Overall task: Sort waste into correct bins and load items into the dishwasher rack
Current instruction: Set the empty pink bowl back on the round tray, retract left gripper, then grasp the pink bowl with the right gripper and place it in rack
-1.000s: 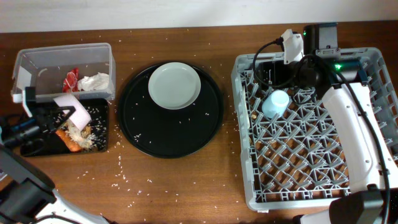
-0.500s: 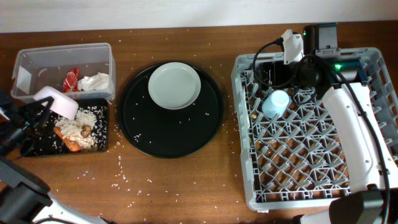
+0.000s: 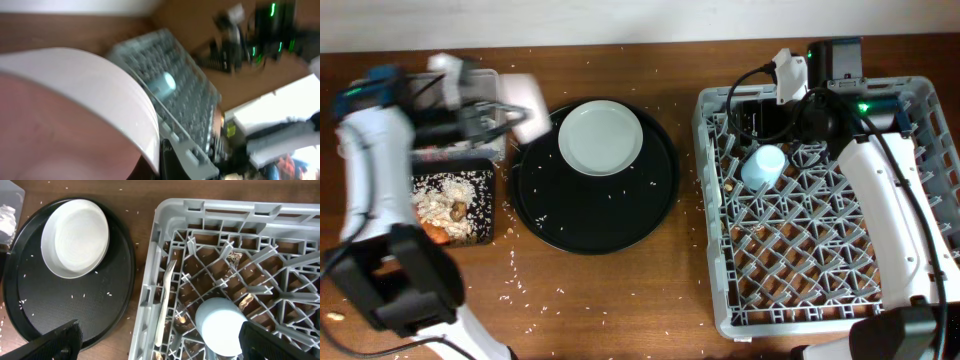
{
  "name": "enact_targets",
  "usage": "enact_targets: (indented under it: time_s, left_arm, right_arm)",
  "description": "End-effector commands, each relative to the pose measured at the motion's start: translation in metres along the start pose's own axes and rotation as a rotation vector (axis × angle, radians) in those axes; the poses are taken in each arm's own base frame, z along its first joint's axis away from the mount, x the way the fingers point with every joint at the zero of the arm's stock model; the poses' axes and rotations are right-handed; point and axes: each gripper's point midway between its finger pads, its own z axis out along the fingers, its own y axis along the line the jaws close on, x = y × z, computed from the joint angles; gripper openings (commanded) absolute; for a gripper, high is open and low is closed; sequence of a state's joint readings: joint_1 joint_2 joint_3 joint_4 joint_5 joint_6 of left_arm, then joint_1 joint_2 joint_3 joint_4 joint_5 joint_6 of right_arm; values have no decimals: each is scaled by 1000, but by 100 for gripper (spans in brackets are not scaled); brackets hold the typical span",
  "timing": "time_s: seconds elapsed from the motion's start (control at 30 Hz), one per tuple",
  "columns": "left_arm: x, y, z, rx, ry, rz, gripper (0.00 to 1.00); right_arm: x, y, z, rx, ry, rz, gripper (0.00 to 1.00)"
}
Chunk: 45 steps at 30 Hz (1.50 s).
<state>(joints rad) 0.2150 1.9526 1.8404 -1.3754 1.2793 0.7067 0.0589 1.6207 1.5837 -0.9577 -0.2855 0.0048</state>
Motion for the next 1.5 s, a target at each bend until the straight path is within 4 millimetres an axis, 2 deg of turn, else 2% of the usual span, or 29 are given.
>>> enact_targets:
  time_s: [0.0,0.07,0.17,0.27,0.33,0.37,0.43,0.47,0.5,0.6,0.63,0.67,0.7,0.73,0.77,0.83,0.9,0.97,1.03,1.13,1.17,1.2,1.3,1.33,1.37,1.4,1.47]
  left_arm:
    - [48,38,66,-470,422,-36,0]
    - [76,45,101,-675,619,49,0]
    - [122,45,149,-716,801,80,0]
    - [164,55,170,-731,936,32,0]
    - [179,59,175,-723,988,14,0]
    - [182,60,175,-723,996,10,13]
    - [180,59,174,-726,994,6,54]
    - [174,58,175,-744,966,-19,71]
    - [158,53,174,-752,927,-25,75]
    - [82,32,158,-775,766,22,81]
    - [50,27,145,-799,675,22,86]
    - [10,27,123,-844,531,-9,96]
    - [-14,30,102,-878,433,-40,99]
    - [-30,34,86,-897,367,-65,99]
    - [-49,40,61,-889,283,-94,99]
    - [-57,51,37,-858,224,-147,99]
    - [-58,62,18,-880,204,-180,99]
    - [-59,66,12,-892,197,-189,99]
    - [-60,66,11,-897,195,-186,99]
    - [-60,66,11,-896,196,-182,99]
    - [-60,66,11,-897,197,-182,99]
    - [-60,66,11,-896,198,-179,99]
    - [-60,66,11,-896,198,-179,99]
    - [-60,66,11,-896,198,-179,99]
    - [-60,66,11,-896,198,-179,99]
    - [-60,66,11,-896,198,-179,99]
    - [-60,66,11,-896,198,-179,99]
  right_arm:
    - [-2,1,-2,-2,-11,8,99]
    - [-2,1,-2,-2,-11,8,99]
    - [-2,1,-2,-2,-10,8,99]
    - [-2,1,-2,-2,-11,8,98]
    - [-2,1,-2,-2,-11,8,99]
    - [-2,1,-2,-2,-11,8,99]
    - [-3,1,-2,-2,-13,7,99]
    - [-4,2,-2,-9,-17,5,99]
    - [-6,7,-2,-33,-25,2,99]
    - [-11,15,-2,-68,-43,-9,99]
    - [-14,20,-1,-75,-54,6,99]
    - [-19,32,4,-95,-68,12,99]
    - [-21,46,13,-117,-70,5,99]
    - [-21,62,23,-141,-63,-21,100]
    - [-16,86,41,-176,-37,-60,99]
    - [0,120,77,-205,28,-94,93]
    - [30,142,123,-192,135,-78,89]
    - [59,154,154,-187,231,-55,84]
    - [81,163,174,-180,298,-46,77]
    - [96,159,191,-135,340,-6,69]
    - [99,156,195,-126,350,8,62]
    - [97,156,196,-121,342,7,50]
    - [96,161,204,-134,323,-6,40]
    - [99,162,206,-132,333,-8,32]
    - [100,162,207,-132,333,-9,13]
    - [99,161,207,-132,332,-8,4]
    - [96,162,204,-135,326,-8,4]
